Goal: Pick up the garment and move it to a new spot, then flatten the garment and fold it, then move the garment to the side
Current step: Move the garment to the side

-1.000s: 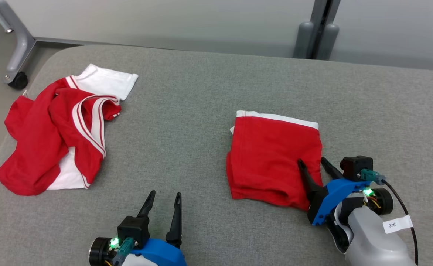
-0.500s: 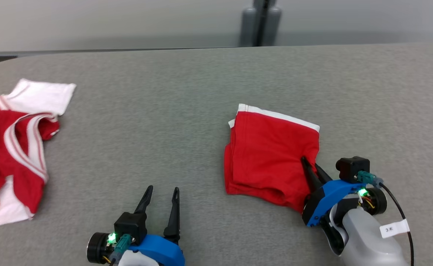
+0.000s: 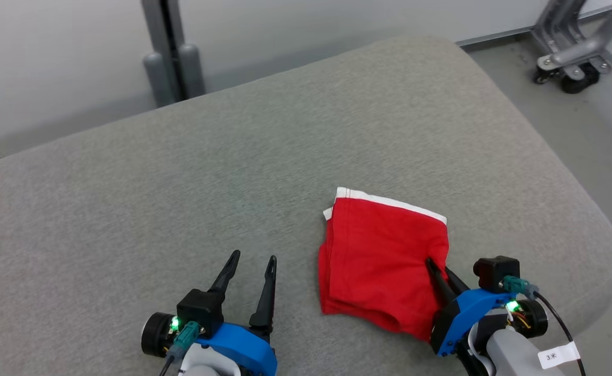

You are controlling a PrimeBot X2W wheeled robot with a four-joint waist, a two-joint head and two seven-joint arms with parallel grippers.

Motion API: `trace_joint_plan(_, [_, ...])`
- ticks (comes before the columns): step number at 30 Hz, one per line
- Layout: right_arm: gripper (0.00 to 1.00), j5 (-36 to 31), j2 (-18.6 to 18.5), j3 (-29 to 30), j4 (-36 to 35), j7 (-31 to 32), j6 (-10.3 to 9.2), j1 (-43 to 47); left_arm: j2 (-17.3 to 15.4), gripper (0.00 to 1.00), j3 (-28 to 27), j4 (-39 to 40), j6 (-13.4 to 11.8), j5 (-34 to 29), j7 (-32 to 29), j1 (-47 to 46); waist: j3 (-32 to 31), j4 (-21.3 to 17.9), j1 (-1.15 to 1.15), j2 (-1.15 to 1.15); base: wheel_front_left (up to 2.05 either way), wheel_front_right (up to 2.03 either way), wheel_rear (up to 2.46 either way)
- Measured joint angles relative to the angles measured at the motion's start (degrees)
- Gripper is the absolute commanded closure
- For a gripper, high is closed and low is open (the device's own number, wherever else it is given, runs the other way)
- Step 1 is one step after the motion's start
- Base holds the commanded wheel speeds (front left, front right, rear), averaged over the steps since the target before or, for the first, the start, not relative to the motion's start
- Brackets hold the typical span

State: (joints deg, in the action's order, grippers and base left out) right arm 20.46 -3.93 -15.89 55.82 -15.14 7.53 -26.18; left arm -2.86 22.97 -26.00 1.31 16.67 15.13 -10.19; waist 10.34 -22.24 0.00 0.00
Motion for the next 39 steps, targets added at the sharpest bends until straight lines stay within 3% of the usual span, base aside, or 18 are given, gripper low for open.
trace_joint_plan(5, [1.0,1.3,-1.4,-1.5,0.1,0.0,-0.03,-0.2,0.0,0.0,1.4,-0.2,0.0,0.9,0.0,0.1,-1.6,-4.2,0.0,0.0,0.0,0.0,0.0])
trace_joint_plan(9, [1.0,1.4,-3.1,-3.6,1.5,0.0,-0.03,-3.4,0.1,0.0,2.0,-1.0,-0.1,0.7,0.0,-0.1,-1.0,-4.7,-0.01,0.0,0.0,0.0,0.0])
trace_joint_plan(14, [1.0,-0.3,-7.1,-4.9,5.4,0.6,-0.02,-11.4,0.1,0.0,2.0,-2.6,0.3,-1.2,0.0,-1.2,1.4,-2.3,0.0,0.0,0.0,0.0,0.0])
trace_joint_plan(22, [1.0,-4.3,-16.2,-1.5,14.6,2.1,-0.03,-24.8,0.0,0.0,-0.1,-2.9,1.1,-4.7,0.0,-3.0,6.7,3.2,0.0,0.0,0.0,0.0,0.0])
trace_joint_plan(29, [1.0,-8.4,-22.5,5.5,17.7,3.0,-0.03,-30.9,1.1,0.0,-1.5,-2.2,2.4,-7.5,0.1,-5.4,10.9,7.2,0.0,0.0,0.0,0.0,0.0])
trace_joint_plan(30, [0.82,-9.3,-23.3,6.5,17.8,3.0,-0.02,-31.2,1.1,0.0,-1.5,-2.1,2.7,-7.5,0.2,-5.6,11.2,7.7,0.0,0.0,0.0,0.0,0.0])
trace_joint_plan(31, [0.36,-10.3,-24.0,7.7,17.9,3.0,-0.02,-31.6,1.1,0.0,-1.5,-2.0,2.7,-7.6,0.2,-5.9,11.6,8.1,0.0,0.0,0.0,0.0,0.0])
trace_joint_plan(32, [0.0,-11.3,-24.5,9.0,17.9,3.0,-0.02,-31.8,1.2,0.0,-1.5,-1.9,2.7,-7.6,0.2,-6.1,11.8,8.5,0.0,0.0,0.0,0.0,0.0])
trace_joint_plan(36, [0.0,-14.6,-24.3,13.8,18.0,1.5,-0.03,-32.4,1.2,0.0,-1.7,-1.7,2.7,-7.1,0.2,-6.4,11.9,9.3,0.0,0.0,0.0,0.0,0.0])
trace_joint_plan(39, [0.0,-16.5,-21.8,16.5,17.0,0.5,-0.03,-32.6,0.9,0.0,-2.2,-1.8,2.1,-6.4,0.2,-6.4,11.2,9.4,0.0,0.0,0.0,0.0,0.0])
